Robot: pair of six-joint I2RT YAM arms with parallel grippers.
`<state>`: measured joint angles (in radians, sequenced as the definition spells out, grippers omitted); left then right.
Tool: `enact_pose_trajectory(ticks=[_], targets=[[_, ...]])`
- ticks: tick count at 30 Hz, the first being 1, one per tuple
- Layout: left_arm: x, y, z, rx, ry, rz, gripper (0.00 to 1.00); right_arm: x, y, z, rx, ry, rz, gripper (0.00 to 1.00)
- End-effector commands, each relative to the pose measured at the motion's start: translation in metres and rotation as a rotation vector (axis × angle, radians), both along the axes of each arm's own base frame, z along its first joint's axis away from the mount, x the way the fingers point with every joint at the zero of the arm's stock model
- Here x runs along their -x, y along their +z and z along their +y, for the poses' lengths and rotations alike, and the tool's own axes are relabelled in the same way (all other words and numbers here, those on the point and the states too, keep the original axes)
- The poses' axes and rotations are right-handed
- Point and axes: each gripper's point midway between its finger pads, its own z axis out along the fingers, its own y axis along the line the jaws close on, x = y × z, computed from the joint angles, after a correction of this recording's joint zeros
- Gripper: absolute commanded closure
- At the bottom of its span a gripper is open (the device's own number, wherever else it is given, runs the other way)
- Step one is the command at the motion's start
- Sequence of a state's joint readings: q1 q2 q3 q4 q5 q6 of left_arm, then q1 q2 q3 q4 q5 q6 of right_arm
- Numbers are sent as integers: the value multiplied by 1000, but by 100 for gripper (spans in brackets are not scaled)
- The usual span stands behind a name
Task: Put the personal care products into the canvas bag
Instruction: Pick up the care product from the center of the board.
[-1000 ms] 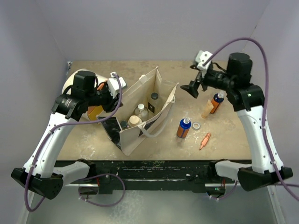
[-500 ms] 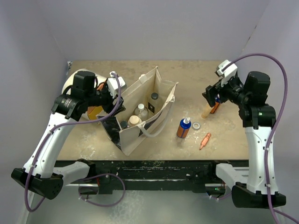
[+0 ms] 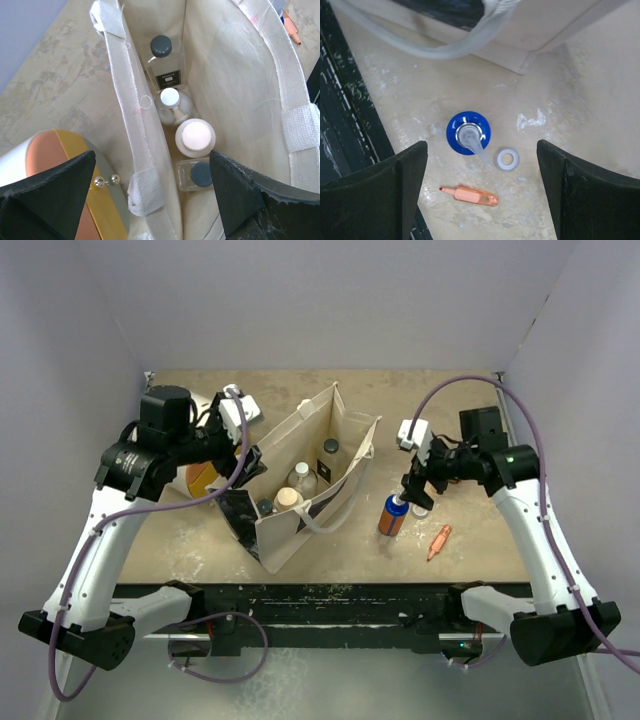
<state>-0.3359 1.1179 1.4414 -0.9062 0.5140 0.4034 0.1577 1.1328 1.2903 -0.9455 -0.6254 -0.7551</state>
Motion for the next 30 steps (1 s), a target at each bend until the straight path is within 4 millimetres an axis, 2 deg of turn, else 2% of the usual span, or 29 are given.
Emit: enact_pose_trajectory(ticks=[1,6,11,21,30], targets=[[-1,36,7,7,18,-113,2,5,-16,6,45,70,-8,9],[-4,37,10,-4,29,-145,1,9,-46,12,65,100,43,13],[-4,34,9,5,36,-125,1,6,-60,13,79,109,58,22],[-3,33,9,2,31,-127,1,3,-69,18,65,118,80,48],[-4,34,9,-1,27,-134,1,3,-68,17,62,111,72,61]])
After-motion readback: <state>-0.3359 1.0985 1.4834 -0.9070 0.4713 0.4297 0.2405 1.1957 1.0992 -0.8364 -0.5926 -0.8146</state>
